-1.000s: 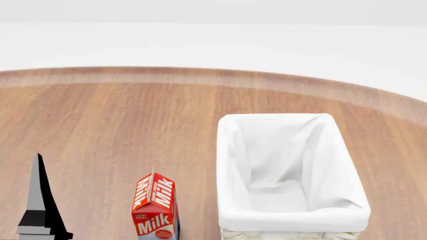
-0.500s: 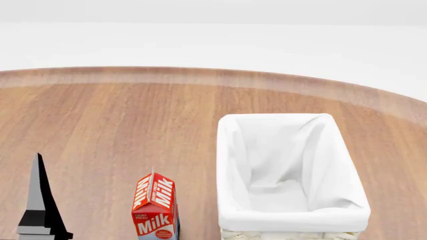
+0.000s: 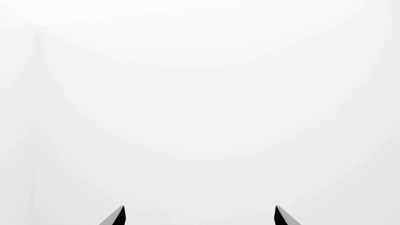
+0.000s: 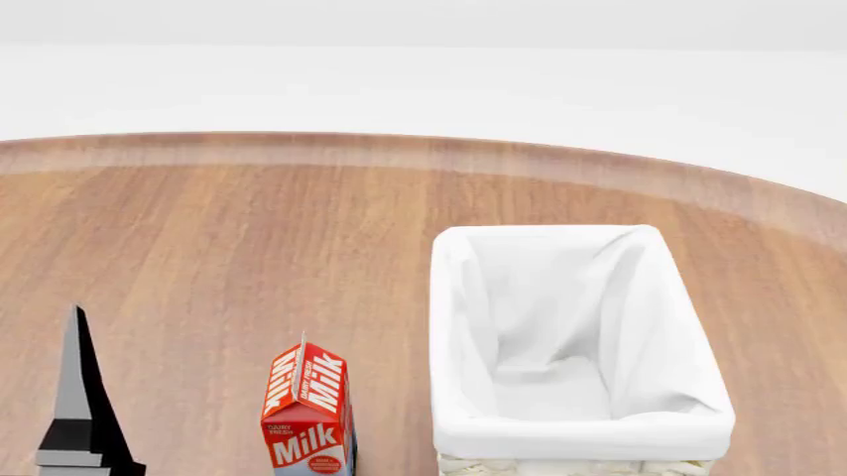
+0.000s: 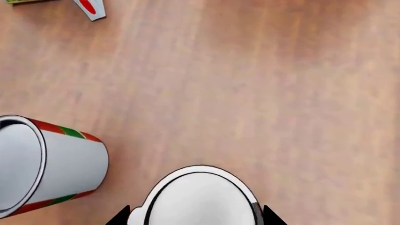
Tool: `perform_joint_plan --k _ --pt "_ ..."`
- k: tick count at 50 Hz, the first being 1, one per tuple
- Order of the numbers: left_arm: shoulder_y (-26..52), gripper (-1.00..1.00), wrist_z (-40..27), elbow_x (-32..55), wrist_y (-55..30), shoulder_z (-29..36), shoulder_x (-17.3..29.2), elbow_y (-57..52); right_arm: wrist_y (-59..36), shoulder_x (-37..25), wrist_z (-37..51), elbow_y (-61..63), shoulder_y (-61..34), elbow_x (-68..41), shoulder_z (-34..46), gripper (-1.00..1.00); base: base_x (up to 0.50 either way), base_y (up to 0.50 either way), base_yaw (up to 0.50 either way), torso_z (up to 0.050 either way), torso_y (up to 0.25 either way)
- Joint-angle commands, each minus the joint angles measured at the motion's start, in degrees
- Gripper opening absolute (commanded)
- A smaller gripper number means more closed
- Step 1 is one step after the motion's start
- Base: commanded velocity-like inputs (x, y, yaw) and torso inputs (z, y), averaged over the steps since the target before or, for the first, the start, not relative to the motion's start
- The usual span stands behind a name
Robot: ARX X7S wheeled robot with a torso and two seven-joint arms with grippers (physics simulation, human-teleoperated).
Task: Pick up the alphabet soup and the tomato sauce, and put them in the basket.
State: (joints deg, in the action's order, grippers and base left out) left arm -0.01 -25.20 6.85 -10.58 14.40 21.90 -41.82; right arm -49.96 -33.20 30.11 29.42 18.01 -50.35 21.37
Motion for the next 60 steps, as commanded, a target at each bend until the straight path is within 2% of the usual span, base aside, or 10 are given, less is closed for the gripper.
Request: perform_joint_plan --k 1,14,15,25,37,39,42,48,60 --pt "-0.04 1.0 -0.14 -0.04 0.35 0.2 0.12 0.48 0.86 0.23 -0.7 -1.24 -0.1 0.42 0.49 1.0 0.0 0.0 0.0 0.0 0.0" --pt "0.07 1.0 -0.3 0.08 0.25 0.34 0.32 0.44 2.15 0.08 -1.1 -1.05 0.25 0.98 0.79 1.0 0.0 0.0 0.0 0.0 0.0" --pt "0.07 1.0 -0.32 0.11 0.17 0.35 0.33 0.37 2.24 -0.05 -0.72 -0.52 0.4 1.24 0.8 -1.0 0.0 0.0 0.0 0.0 0.0" --pt "0.1 1.0 -0.46 0.14 0.24 0.55 0.39 0.44 2.1 -0.76 0.59 1.68 0.06 0.22 -0.5 -1.0 0.0 0.0 0.0 0.0 0.0" --pt "-0.01 1.0 -0.67 0.33 0.47 0.51 0.55 0.57 -0.3 -4.25 6.53 12.67 -3.39 -6.84 -7.59 -1.0 0.0 0.0 0.0 0.0 0.001" --pt "-0.05 1.0 -0.69 0.32 0.76 0.54 0.53 0.92 0.82 -4.13 5.6 11.71 -3.8 -5.48 -7.46 -1.0 0.0 0.0 0.0 0.0 0.0" --pt "-0.1 1.0 -0.71 0.25 0.93 0.7 0.51 1.1 -1.15 -5.5 8.92 15.45 -5.39 -10.66 -10.39 -1.0 0.0 0.0 0.0 0.0 0.0" --pt "-0.22 1.0 -0.81 0.23 1.25 0.74 0.58 1.26 0.37 -5.2 7.69 15.19 -5.66 -8.68 -9.87 -1.0 0.0 0.0 0.0 0.0 0.0" --pt "0.09 1.0 -0.94 0.21 1.0 0.97 0.71 1.24 -1.88 -6.44 11.83 19.29 -11.53 -14.78 -12.62 -1.0 0.0 0.0 0.0 0.0 0.001"
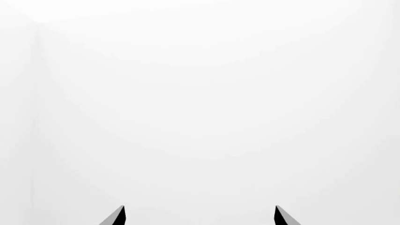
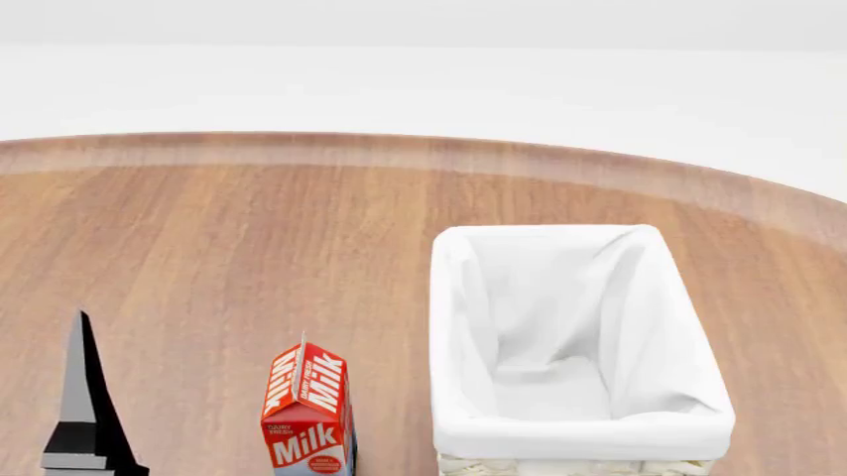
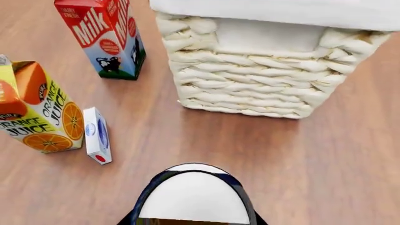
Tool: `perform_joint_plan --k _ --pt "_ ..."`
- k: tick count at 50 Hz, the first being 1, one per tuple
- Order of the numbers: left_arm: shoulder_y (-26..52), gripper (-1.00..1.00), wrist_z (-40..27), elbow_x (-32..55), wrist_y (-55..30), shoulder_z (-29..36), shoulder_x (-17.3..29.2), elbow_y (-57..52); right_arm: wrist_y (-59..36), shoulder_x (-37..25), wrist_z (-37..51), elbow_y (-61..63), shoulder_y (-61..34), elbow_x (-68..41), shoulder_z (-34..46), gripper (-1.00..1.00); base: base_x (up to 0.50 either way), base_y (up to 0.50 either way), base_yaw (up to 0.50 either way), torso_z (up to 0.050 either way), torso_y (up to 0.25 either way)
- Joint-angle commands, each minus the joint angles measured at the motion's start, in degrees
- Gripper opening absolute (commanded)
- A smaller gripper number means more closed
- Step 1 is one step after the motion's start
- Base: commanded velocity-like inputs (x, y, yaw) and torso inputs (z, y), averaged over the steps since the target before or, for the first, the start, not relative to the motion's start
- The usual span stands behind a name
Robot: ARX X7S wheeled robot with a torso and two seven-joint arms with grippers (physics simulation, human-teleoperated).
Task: Pick up the alphabet soup and the tomato sauce, and put them in the basket.
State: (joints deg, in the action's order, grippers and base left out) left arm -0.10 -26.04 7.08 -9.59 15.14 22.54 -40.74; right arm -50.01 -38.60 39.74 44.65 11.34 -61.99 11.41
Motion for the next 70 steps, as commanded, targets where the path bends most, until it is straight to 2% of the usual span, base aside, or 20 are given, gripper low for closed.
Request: perform_joint_plan --k 1,4,6,19,24,25,28,44,46,47,49,50,52,54,55,62,66,70 --pt "0.24 1.0 -0.11 0.01 -0.19 0.24 0.13 -0.03 -2.06 -1.06 2.58 4.17 -5.66 -3.85 -2.87 -1.0 0.0 0.0 0.0 0.0 0.0" --pt "0.37 1.0 -0.2 0.54 -0.88 -0.35 0.43 -0.76 -2.71 -0.99 3.4 4.57 -8.49 -5.37 -3.08 -1.0 0.0 0.0 0.0 0.0 0.0" --pt "0.31 1.0 -0.26 0.52 -0.89 -0.31 0.44 -0.8 -4.33 -1.93 6.91 5.63 -11.53 -10.92 -4.18 -1.0 0.0 0.0 0.0 0.0 0.0" --pt "0.49 1.0 -0.37 0.81 -1.06 -0.34 0.68 -0.83 -5.84 -2.9 13.92 6.27 -23.96 -20.93 -5.42 -1.0 0.0 0.0 0.0 0.0 0.0" --pt "0.31 1.0 -0.47 0.91 -0.82 -0.49 0.8 -0.77 -5.91 -2.88 15.19 6.11 -27.32 -22.28 -5.46 -1.0 0.0 0.0 0.0 0.0 0.002" --pt "0.3 1.0 -0.48 0.92 -0.82 -0.45 0.8 -0.73 -5.57 -2.24 13.51 6.1 -26.5 -19.22 -5.16 -1.0 0.0 0.0 0.0 0.0 0.0" --pt "0.4 1.0 -0.57 0.87 -1.13 -0.37 0.85 -1.06 -6.3 -2.63 16.98 5.8 -31.94 -23.99 -4.79 -1.0 0.0 0.0 0.0 0.0 0.0" --pt "0.33 1.0 -0.81 1.01 -1.22 -0.37 1.15 -1.36 -7.54 0.16 19.25 1.43 -44.8 -26.68 -2.1 -1.0 0.0 0.0 0.0 0.0 0.001" --pt "0.34 1.0 -0.82 1.05 -1.11 -0.36 1.15 -1.2 -7.71 0.66 19.11 0.73 -45.83 -26.24 -1.66 -1.0 0.0 0.0 0.0 0.0 0.0" --pt "0.32 1.0 -0.83 0.98 -1.05 -0.33 1.18 -1.12 -6.81 1.42 15.18 0.45 -43.69 -20.33 -0.96 -1.0 0.0 0.0 0.0 0.0 0.0" --pt "0.35 1.0 -0.85 1.01 -1.05 -0.35 1.22 -1.08 -7.84 1.35 17.84 -0.97 -47.71 -24.05 -0.71 -1.0 0.0 0.0 0.0 0.0 0.0" --pt "0.33 1.0 -0.85 1.09 -0.97 -0.41 1.24 -1.05 -6.66 2.06 14.06 -1.67 -45.72 -18.59 0.11 -1.0 0.0 0.0 0.0 0.0 0.0" --pt "0.27 1.0 -0.87 1.0 -0.78 -0.36 1.26 -0.86 -8.26 2.36 15.98 -3.92 -49.94 -21.36 0.75 -1.0 0.0 0.0 0.0 0.0 0.0" --pt "0.24 1.0 -0.9 0.94 -0.66 -0.29 1.26 -0.75 -7.23 2.99 13.01 -5.04 -48.61 -16.86 1.83 -1.0 0.0 0.0 0.0 0.0 0.0" --pt "0.24 1.0 -0.91 0.95 -0.63 -0.28 1.25 -0.74 -7.89 3.05 13.69 -5.8 -50.1 -18.01 1.91 -1.0 0.0 0.0 0.0 0.0 0.0" --pt "0.29 1.0 -0.99 0.92 -0.7 -0.04 1.27 -0.83 -7.16 4.92 8.64 -13.63 -53.05 -12.0 4.58 -1.0 0.0 0.0 0.0 0.0 0.001" --pt "0.27 1.0 -1.13 0.97 -1.3 -0.13 1.47 -1.42 -3.93 6.39 3.08 -20.76 -54.17 -3.95 7.84 -1.0 0.0 0.0 0.0 0.0 0.0" --pt "0.29 1.0 -1.15 0.93 -0.95 0.02 1.39 -1.06 -4.19 8.01 1.47 -26.29 -57.99 -2.47 8.96 -1.0 0.0 0.0 0.0 0.0 0.0"
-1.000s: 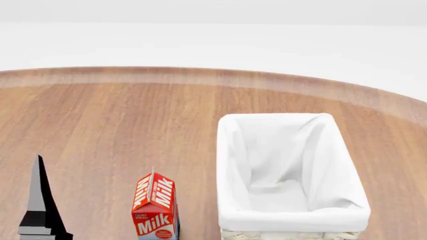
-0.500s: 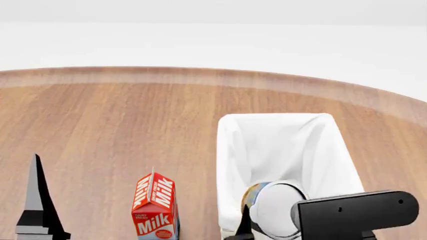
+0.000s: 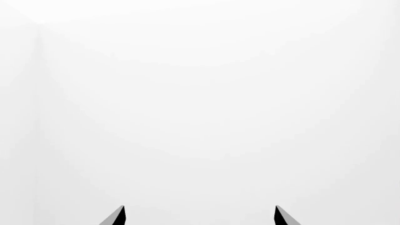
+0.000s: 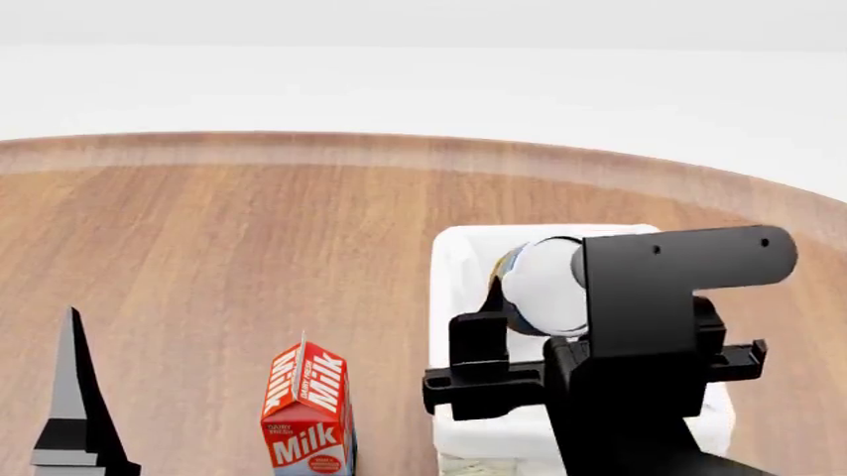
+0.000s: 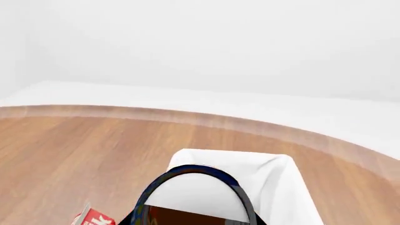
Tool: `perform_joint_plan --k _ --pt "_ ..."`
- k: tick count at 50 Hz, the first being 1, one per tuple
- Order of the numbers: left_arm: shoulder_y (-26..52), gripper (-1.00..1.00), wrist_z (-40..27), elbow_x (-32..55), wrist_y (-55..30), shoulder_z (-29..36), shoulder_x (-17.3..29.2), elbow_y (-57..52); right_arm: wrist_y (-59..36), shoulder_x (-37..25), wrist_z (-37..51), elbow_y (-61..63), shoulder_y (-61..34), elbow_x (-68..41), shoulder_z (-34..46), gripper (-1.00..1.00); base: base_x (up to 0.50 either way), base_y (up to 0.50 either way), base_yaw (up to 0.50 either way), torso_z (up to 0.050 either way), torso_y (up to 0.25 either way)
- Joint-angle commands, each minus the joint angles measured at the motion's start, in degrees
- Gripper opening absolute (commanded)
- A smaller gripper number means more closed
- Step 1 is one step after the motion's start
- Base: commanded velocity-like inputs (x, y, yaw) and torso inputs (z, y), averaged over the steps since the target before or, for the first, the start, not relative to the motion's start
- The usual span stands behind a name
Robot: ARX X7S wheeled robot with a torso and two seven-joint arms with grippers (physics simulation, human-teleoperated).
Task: Pick up the alphabet soup and the tomato sauce, and put them in the basket.
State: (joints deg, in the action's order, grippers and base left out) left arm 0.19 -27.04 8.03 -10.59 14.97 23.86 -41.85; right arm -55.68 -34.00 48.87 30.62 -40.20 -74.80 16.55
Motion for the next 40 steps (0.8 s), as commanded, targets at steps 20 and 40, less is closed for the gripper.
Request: perform_joint_plan --k 20,40 --pt "0.28 1.0 -0.31 0.27 0.04 0.37 0.24 -0.06 8.1 10.28 -20.15 -33.47 -15.7 22.88 12.96 -1.0 0.0 0.0 0.0 0.0 0.001" --pt "0.42 1.0 -0.52 0.66 -0.42 0.21 0.74 -0.81 14.5 15.13 -28.13 -54.33 -20.47 27.88 15.09 -1.0 0.0 0.0 0.0 0.001 0.001"
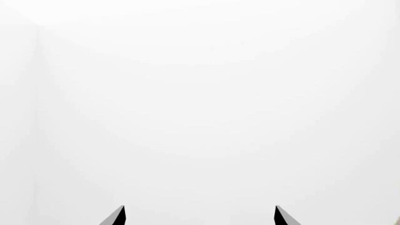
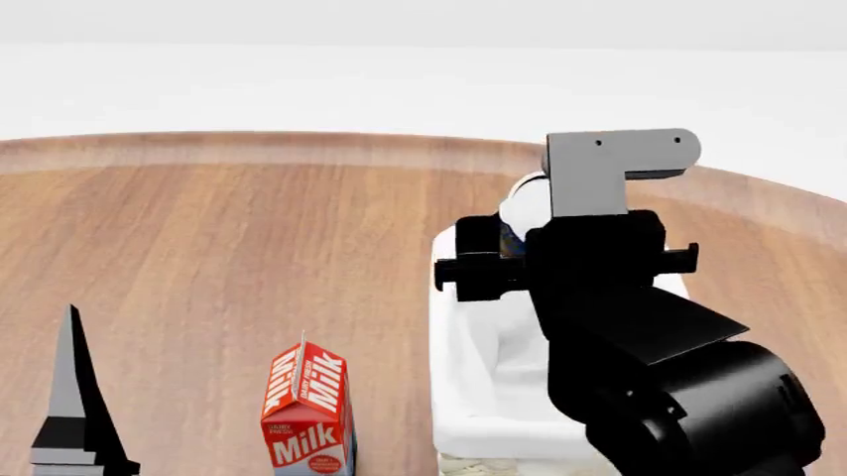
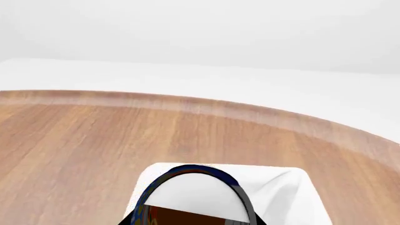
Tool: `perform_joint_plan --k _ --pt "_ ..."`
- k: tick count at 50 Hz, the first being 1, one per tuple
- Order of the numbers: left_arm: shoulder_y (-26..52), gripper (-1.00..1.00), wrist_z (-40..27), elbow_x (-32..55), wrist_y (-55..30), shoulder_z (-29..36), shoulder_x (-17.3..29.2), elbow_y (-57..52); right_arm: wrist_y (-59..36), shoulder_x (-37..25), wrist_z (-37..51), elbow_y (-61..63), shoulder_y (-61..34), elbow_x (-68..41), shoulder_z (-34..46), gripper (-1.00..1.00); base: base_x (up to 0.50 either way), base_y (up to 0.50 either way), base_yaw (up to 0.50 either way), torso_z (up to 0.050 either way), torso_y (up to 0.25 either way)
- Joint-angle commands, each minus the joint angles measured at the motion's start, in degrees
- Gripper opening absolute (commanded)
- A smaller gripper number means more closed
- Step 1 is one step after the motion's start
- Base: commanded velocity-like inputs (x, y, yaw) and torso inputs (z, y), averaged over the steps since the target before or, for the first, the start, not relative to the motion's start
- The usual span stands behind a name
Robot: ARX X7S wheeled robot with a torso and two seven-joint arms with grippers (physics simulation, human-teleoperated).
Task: Pick up the alphabet soup and the tomato sauce, and put them in the basket.
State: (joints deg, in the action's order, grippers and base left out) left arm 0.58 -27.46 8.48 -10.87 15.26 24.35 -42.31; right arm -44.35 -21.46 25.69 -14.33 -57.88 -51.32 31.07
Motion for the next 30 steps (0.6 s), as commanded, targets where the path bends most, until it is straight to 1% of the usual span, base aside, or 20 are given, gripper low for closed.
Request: perform_joint_plan --k 1,10,22,30 --pt "-0.02 1.0 -0.09 0.18 -0.02 -0.01 0.24 -0.24 3.52 2.75 -5.17 -10.07 -2.83 4.58 0.61 -1.0 0.0 0.0 0.0 0.0 0.0" --pt "-0.02 1.0 -0.12 0.25 0.21 0.05 0.32 0.14 5.05 4.42 -6.22 -18.1 -4.74 5.16 -0.16 -1.0 0.0 0.0 0.0 0.0 0.0" --pt "0.1 1.0 -0.15 0.33 0.47 0.19 0.41 0.52 5.24 5.48 -6.0 -22.68 -5.84 5.13 -0.75 -1.0 0.0 0.0 0.0 0.0 0.001" --pt "0.01 1.0 -0.3 0.22 0.42 0.47 0.41 0.5 5.14 5.08 -5.61 -23.92 -5.27 5.09 -0.96 -1.0 0.0 0.0 0.0 0.0 0.001"
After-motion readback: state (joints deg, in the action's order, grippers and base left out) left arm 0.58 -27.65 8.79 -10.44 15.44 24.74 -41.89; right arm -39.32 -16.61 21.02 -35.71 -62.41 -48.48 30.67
